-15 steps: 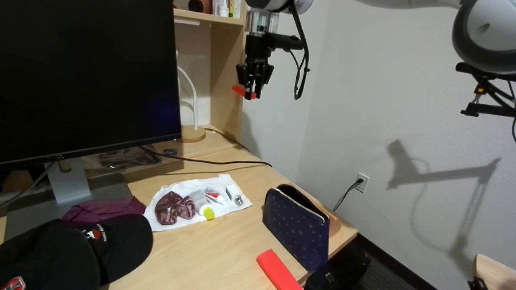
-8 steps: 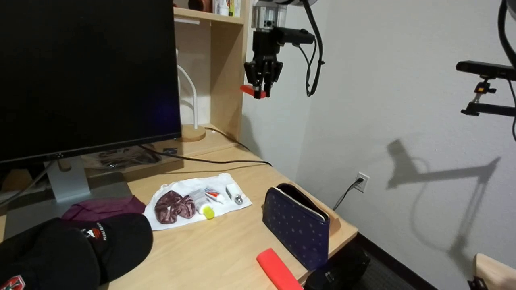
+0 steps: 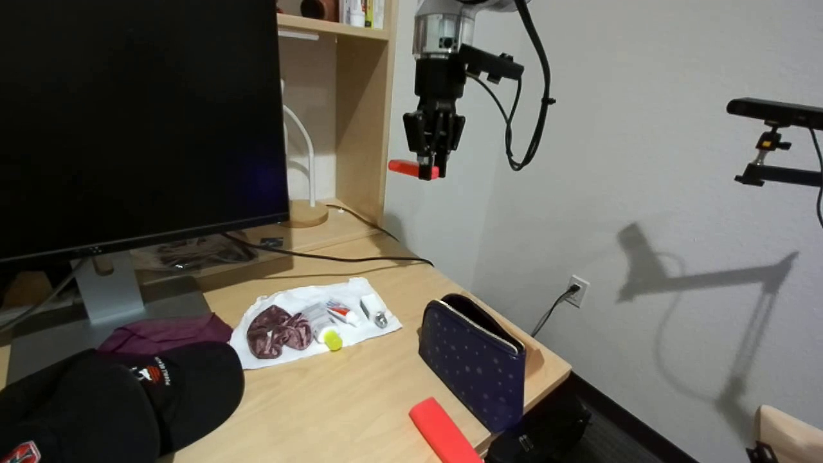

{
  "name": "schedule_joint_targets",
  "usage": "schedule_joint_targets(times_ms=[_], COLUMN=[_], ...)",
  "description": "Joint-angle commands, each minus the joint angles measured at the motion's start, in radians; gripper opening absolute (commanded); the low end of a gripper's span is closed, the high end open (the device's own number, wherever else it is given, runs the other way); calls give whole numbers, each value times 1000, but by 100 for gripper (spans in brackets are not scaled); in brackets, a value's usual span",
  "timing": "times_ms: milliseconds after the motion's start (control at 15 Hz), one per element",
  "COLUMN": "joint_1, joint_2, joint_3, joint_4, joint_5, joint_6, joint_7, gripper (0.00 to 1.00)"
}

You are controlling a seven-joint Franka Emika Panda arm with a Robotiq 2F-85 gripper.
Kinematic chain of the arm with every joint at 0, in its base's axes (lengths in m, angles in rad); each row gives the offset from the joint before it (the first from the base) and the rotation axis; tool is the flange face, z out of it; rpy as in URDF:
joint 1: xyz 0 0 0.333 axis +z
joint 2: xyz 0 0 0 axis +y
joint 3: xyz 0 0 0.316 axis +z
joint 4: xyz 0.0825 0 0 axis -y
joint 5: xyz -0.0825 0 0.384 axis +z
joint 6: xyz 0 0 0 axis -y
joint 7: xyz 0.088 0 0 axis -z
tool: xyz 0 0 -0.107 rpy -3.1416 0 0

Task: Move the orange blocks to the front edge of the desk

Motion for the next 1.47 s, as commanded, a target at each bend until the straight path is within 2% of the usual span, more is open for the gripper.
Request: schedule_joint_targets(times_ms=[0,267,333,400,800,867,1067,1400], joint_1=[27,83,79,88,88,86,109,169], joint_2=[-155,-281,-180,-198,-186,-168,-184,-341], joint_3=[15,26,11,13,1,2,9,23], joint_4=[-247,-467,-323,-353,-335,-309,-352,-619], joint_5=[14,-4,4,3,2,7,4,0], joint_6=[13,32,-3,-3,-3,-31,-12,106], joint_7=[-113,-135,-108,-107,-106,-120,-52,103], gripper=[17,16,16,39,39,16,16,16])
